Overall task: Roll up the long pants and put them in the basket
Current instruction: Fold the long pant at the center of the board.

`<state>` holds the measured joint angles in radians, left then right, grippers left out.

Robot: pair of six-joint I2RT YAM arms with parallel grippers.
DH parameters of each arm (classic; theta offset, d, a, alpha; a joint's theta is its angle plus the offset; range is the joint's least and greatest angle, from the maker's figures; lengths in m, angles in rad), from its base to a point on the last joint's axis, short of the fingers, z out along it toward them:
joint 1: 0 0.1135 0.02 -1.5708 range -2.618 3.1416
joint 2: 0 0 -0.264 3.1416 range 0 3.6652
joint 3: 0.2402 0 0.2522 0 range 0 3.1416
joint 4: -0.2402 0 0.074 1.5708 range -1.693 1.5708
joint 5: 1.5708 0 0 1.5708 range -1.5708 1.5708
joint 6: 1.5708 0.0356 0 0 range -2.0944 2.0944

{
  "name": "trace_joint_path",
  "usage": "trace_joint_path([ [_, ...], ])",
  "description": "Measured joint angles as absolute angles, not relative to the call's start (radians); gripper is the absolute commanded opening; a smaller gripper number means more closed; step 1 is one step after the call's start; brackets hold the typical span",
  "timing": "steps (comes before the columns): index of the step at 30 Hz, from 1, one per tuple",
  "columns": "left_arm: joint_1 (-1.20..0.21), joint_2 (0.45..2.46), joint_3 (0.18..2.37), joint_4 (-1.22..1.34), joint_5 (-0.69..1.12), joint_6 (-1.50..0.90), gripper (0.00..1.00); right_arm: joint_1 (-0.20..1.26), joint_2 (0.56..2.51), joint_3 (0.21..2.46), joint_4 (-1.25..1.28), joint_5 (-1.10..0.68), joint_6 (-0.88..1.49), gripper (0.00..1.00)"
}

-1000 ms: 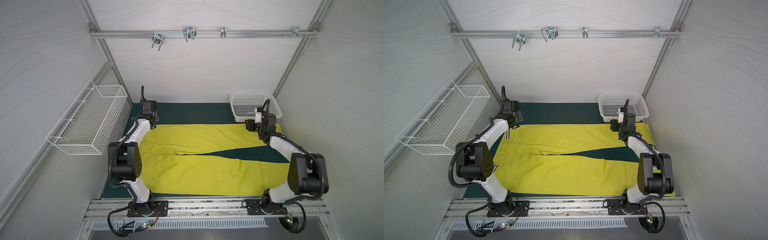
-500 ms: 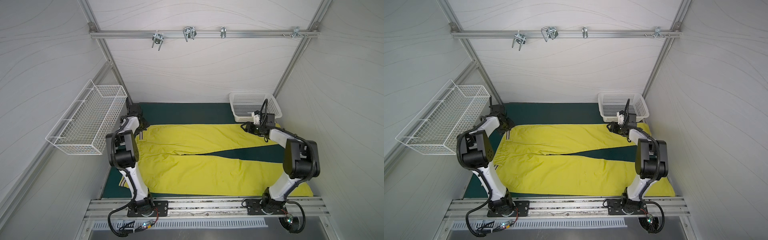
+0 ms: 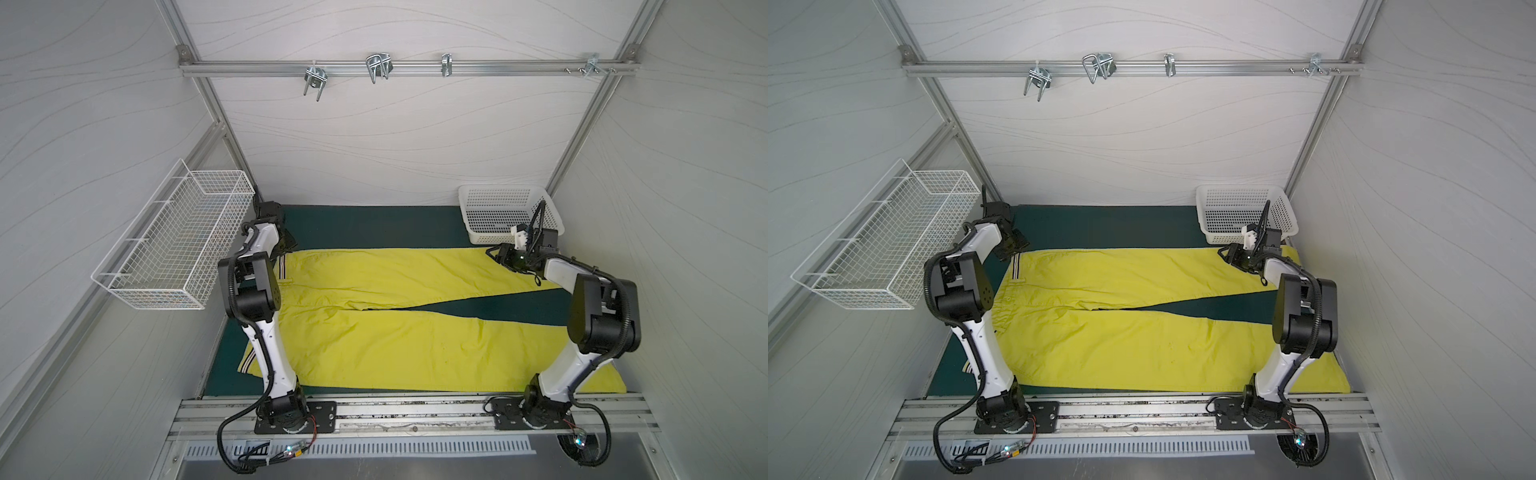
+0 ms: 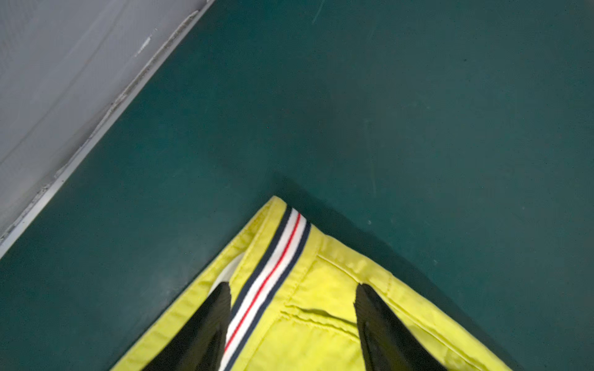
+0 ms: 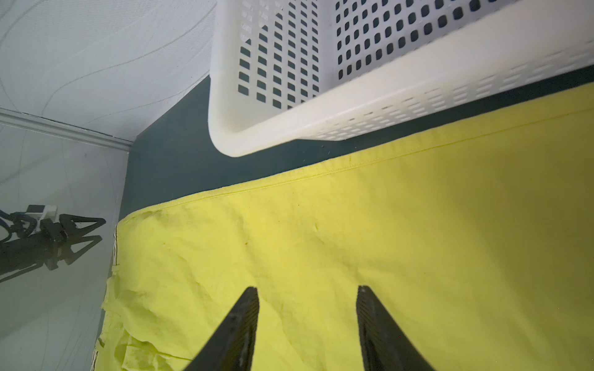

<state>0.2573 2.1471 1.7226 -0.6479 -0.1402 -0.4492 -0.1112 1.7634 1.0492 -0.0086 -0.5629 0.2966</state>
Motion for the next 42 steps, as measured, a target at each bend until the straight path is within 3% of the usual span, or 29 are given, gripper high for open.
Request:
trace_joint_path([
  [24, 0.281, 2.27, 1.802, -0.646, -0.14, -0.415, 0.6, -0.137, 1.821, 1.075, -0.007, -0.606, 0.318, 0.48],
  [26, 0.281, 2.281, 1.814, -0.646, -0.137, -0.412, 0.55, -0.138, 1.821, 1.078, -0.008, -0.607, 0.318, 0.49],
  [28, 0.281, 2.296, 1.836, -0.641, -0.131, -0.404, 0.44, -0.14, 1.821, 1.082, -0.007, -0.607, 0.318, 0.48],
  [31, 0.281, 2.304, 1.842, -0.629, -0.12, -0.398, 0.08, -0.141, 1.821, 1.082, -0.008, -0.608, 0.318, 0.48],
  [32, 0.281, 2.305, 1.843, -0.628, -0.119, -0.395, 0.0, -0.141, 1.821, 1.082, -0.008, -0.608, 0.318, 0.47],
  [42, 0.282, 2.308, 1.851, -0.63, -0.104, -0.397, 0.0, -0.149, 1.828, 1.113, -0.037, -0.589, 0.316, 0.42],
])
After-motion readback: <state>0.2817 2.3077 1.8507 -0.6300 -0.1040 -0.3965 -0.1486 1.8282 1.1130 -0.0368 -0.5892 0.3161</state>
